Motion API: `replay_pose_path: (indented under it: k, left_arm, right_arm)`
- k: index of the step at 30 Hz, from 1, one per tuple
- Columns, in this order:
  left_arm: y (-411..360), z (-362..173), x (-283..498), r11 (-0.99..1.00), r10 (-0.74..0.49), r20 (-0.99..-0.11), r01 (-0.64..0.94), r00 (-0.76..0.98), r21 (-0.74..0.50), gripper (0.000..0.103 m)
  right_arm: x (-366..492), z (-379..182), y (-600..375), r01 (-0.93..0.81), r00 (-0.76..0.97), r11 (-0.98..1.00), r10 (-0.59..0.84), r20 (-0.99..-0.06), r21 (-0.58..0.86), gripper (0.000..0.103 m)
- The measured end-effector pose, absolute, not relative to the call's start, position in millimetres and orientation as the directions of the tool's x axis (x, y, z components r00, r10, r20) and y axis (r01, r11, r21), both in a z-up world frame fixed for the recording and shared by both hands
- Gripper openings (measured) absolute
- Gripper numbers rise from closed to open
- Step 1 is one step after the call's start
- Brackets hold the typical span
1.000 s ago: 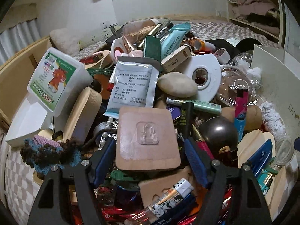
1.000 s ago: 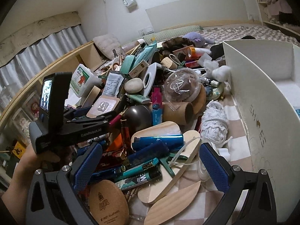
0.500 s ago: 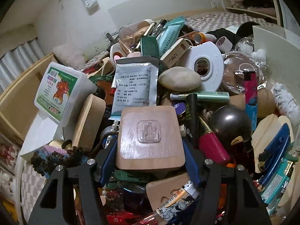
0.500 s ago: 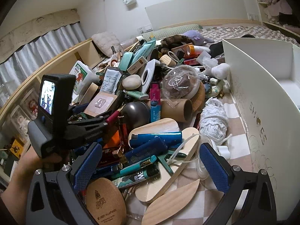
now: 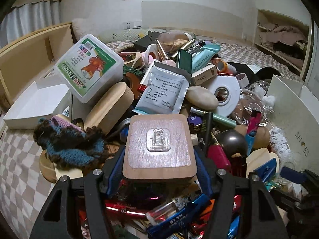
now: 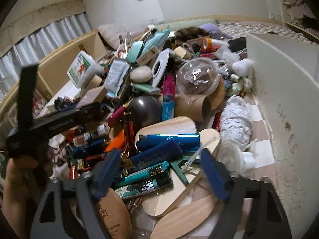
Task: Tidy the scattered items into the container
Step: 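Grasp the blue tube with the right tool while the left tool grips the wooden pad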
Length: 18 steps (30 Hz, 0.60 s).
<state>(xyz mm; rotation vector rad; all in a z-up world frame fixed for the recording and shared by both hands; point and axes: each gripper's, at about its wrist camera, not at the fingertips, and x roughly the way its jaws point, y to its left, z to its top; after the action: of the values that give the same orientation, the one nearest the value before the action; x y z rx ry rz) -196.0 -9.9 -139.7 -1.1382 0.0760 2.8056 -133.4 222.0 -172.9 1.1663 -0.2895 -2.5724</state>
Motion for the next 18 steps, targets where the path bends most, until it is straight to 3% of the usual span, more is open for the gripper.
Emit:
replay_pose_path:
  k: [11,13,14,17,18]
  left_arm:
    - [2,-143,-190,-0.991,0.099,-0.710,-0.133,-0.698,-0.008,0.064]
    - [2,-143,-190,-0.991,0.100,-0.709,-0.133,-0.698,-0.009,0.064]
    - [3,-143,-189,-0.991,0.099,-0.710,-0.130,-0.698,-0.010,0.064]
    - [3,-143,-189,-0.992,0.097,-0.709,-0.128,-0.698,-0.009,0.064]
    - [4,-143,-190,-0.992,0.094,-0.709,-0.127,-0.699,-0.006,0.064]
  right_arm:
    - [-143,-184,205,0.258,-0.541,-0.895,-0.446,-0.713,0.365,0.073]
    - [-148,-187,203,0.260,-0.525,-0.879,-0.476,-0.706,0.400,0.069]
    - [-151,-188,204,0.251,-0.520,-0.874,-0.485,-0.703,0.416,0.063]
    - [-158,-192,208,0.227,-0.504,-0.854,-0.515,-0.693,0.469,0.031]
    - [-158,-193,211,0.216,-0.500,-0.840,-0.533,-0.683,0.498,0.029]
